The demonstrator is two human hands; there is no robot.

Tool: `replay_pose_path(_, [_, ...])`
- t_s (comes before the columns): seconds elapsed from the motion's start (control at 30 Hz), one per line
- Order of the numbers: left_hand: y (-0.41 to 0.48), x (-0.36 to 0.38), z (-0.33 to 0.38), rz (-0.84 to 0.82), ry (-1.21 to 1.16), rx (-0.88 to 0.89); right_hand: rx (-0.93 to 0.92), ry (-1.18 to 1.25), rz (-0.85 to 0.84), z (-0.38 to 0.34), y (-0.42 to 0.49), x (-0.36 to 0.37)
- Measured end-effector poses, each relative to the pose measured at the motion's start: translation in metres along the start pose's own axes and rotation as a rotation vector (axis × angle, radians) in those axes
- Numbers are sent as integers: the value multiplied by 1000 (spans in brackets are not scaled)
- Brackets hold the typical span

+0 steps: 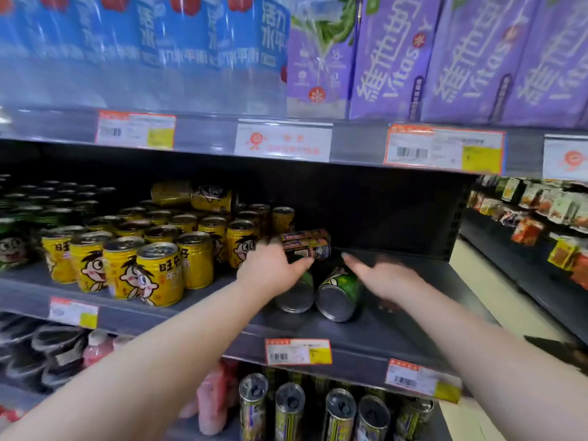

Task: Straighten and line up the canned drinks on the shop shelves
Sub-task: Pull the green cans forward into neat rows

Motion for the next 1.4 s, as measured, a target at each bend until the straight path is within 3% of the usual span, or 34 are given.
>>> replay_pose_path(0.1, [12,15,3,-240,-4,-73,135,168,-238,-12,-2,23])
replay_pose_path(0.17, [10,30,7,-376,-18,-88,165,291,-251,-15,0,35])
replay_pose_path(0.23, [9,39,7,-410,-54,-114,165,494,-210,-15,4,42])
replay_pose_path(0.33, [7,40,3,-337,-100,-108,71,682,-113,-14,1,46])
replay_pose_path(0.5, [-18,35,-13,-170,-373,-16,-257,615,91,-16,-25,48])
replay_pose_path(0.6, [-42,27,-18,-43,-595,-4,-336,622,75,-14,-38,58])
replay_pose_path(0.73, [-72,3,-24,129,-721,-87,-372,785,88,-26,-51,43])
replay_pose_path(1.03, [-145,-60,-115,392,-801,-272,-569,838,-134,-121,-106,65])
replay_pose_path(1.2, [-184,-111,-201,510,-786,-350,-753,763,-266,-213,-152,99])
replay_pose_path(1.4, [-219,-190,-324,649,-739,-434,-841,812,-403,-347,-221,135])
Point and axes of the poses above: each hand's wrist, its own y-axis towards the middle knuckle, its own x-axis out of the palm, z = x × y, the point moved 6 cm from there along y, towards the middle knuckle, and after that the axes turned 3 degrees about z, right-handed, at the moved point
